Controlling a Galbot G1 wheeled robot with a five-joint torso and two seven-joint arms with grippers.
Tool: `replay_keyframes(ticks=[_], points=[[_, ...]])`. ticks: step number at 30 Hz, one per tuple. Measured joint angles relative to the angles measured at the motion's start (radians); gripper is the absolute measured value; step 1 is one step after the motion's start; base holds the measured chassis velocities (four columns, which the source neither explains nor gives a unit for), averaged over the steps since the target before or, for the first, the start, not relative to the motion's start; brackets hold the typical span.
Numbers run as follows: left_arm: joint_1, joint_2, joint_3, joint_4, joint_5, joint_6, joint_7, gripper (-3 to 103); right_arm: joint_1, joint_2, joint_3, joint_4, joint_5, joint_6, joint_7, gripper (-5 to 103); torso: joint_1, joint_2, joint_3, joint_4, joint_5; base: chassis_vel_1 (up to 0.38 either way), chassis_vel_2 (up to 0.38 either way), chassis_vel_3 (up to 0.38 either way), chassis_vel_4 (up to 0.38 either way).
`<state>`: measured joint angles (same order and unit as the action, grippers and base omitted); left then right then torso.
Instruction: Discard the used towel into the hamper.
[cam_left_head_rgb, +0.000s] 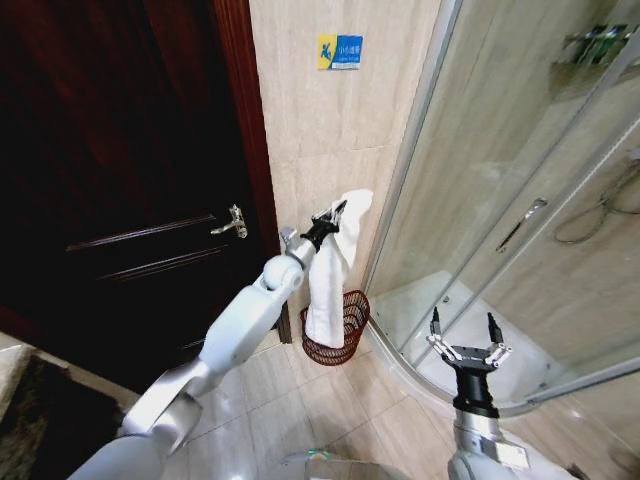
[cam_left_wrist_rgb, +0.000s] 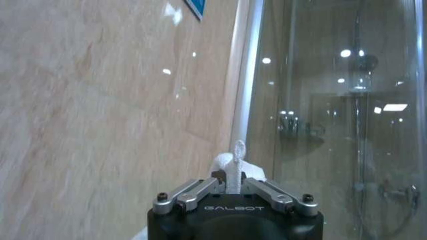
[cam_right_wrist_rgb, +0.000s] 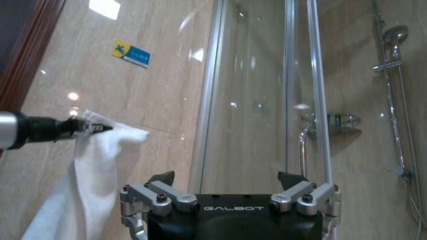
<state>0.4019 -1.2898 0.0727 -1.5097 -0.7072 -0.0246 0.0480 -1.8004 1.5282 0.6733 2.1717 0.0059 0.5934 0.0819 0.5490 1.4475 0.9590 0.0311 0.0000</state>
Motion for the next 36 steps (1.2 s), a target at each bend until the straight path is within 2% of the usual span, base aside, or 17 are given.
replay_keyframes(ticks=[3,9,22,29,36], points=[[-0.086,-0.005,0.025,0.062,-0.015,-0.012,0.011,2,0.002,-0.004,0.001,-0.005,0.0,0.001,0.0,100,0.0,0.0,0.0,-0.0001,0.0001,0.0,0.0,0.0,0.0],[-0.117,-0.018,0.062,0.109,-0.02,-0.017,0.021,2,0.007,-0.004,0.002,-0.016,0.003,0.005,0.0,100,0.0,0.0,0.0,-0.0001,0.0,0.0,0.0,0.0,0.0],[0.03,-0.007,0.104,0.136,-0.048,-0.029,0.02,2,0.024,-0.003,-0.001,-0.041,0.02,0.012,0.003,100,0.0,0.0,0.0,0.0001,-0.0001,0.0,0.0,0.0,0.0],[0.062,0.009,0.109,0.117,-0.055,-0.027,0.021,2,0.027,-0.002,-0.005,-0.051,0.023,0.019,0.003,100,0.0,0.0,0.0,0.0001,0.0001,0.0,0.0,0.0,0.0],[0.136,0.005,0.21,0.039,-0.107,-0.01,0.019,2,0.028,0.004,-0.008,-0.057,0.024,0.027,0.002,100,0.0,0.0,0.0,0.0001,0.0,0.0,0.0,0.0,0.0]])
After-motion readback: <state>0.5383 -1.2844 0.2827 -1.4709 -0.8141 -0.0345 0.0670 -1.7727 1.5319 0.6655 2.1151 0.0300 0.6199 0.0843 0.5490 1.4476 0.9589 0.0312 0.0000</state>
